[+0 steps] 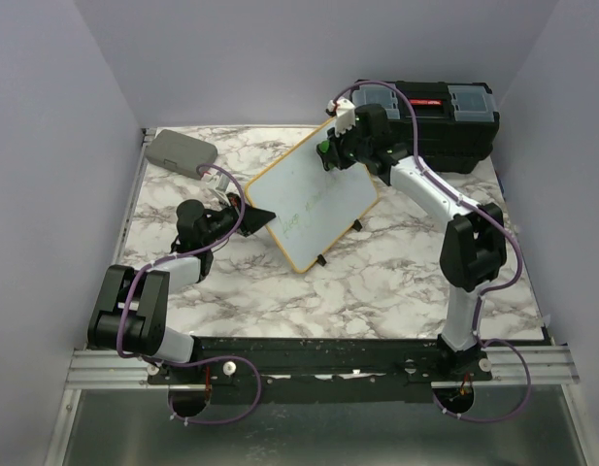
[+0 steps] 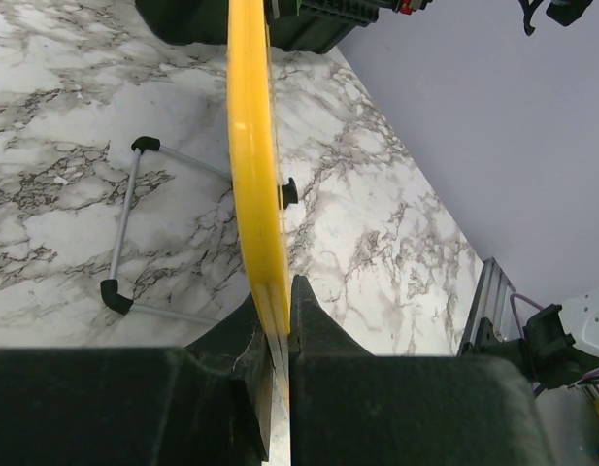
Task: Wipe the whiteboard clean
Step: Erase the whiteboard at the whiteboard stand.
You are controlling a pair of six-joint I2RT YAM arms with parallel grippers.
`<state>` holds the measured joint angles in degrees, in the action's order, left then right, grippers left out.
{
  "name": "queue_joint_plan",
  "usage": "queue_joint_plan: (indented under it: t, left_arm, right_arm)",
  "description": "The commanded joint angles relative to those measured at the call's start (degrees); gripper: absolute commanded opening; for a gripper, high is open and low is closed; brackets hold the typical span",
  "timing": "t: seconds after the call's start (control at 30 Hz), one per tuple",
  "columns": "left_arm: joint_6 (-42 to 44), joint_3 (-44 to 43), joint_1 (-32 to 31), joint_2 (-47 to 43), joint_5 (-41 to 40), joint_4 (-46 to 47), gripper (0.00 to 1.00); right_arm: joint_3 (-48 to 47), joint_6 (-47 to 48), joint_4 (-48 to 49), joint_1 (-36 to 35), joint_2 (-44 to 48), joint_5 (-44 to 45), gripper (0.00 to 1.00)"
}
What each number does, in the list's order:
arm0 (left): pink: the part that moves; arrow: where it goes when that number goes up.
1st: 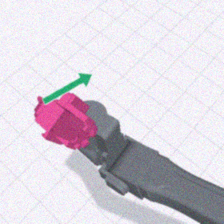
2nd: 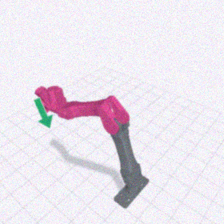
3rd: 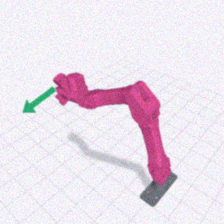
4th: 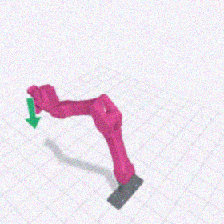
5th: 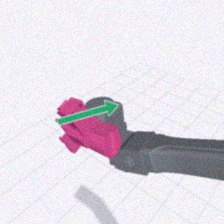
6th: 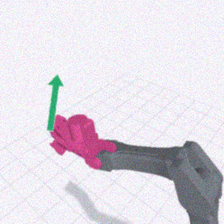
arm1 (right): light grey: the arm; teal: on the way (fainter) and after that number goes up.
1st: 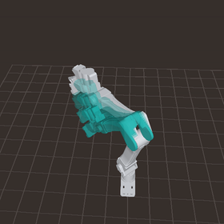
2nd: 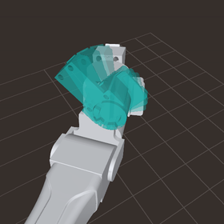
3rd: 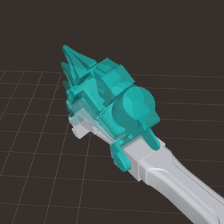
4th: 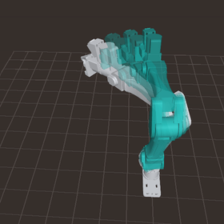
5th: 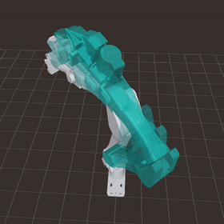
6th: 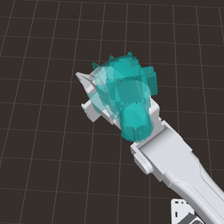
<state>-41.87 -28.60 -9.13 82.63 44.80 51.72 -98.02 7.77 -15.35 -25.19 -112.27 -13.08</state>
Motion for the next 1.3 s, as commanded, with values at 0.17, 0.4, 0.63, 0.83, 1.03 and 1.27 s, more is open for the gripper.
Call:
queue_joint_plan:
  t: [0.17,0.4,0.63,0.83,1.03,1.27]
  left_arm:
    - [3.81,-0.56,-1.33,0.46,6.85,0.91,0.00]
    - [3.72,-0.58,-1.33,0.59,6.84,1.01,0.00]
    - [3.63,-0.65,-1.33,0.77,6.88,1.10,0.00]
    - [3.72,-0.67,-1.34,0.54,6.82,0.79,0.00]
    - [3.88,-0.57,-1.33,0.34,6.78,0.60,0.00]
    - [3.90,-0.53,-1.33,0.32,6.87,0.66,0.00]
  right_arm:
    - [4.39,3.00,1.67,0.73,0.08,2.88,0.01]
    - [5.51,4.66,-1.32,0.59,0.27,-10.30,0.01]
    - [1.25,3.25,-3.31,-0.34,-0.94,-15.43,0.01]
    - [-4.16,1.32,-3.60,-0.69,-2.32,-12.38,0.01]
    - [-8.15,0.77,-3.08,-0.69,-3.41,-1.86,0.01]
    - [-6.41,3.74,-3.54,-0.37,-3.85,3.07,0.01]
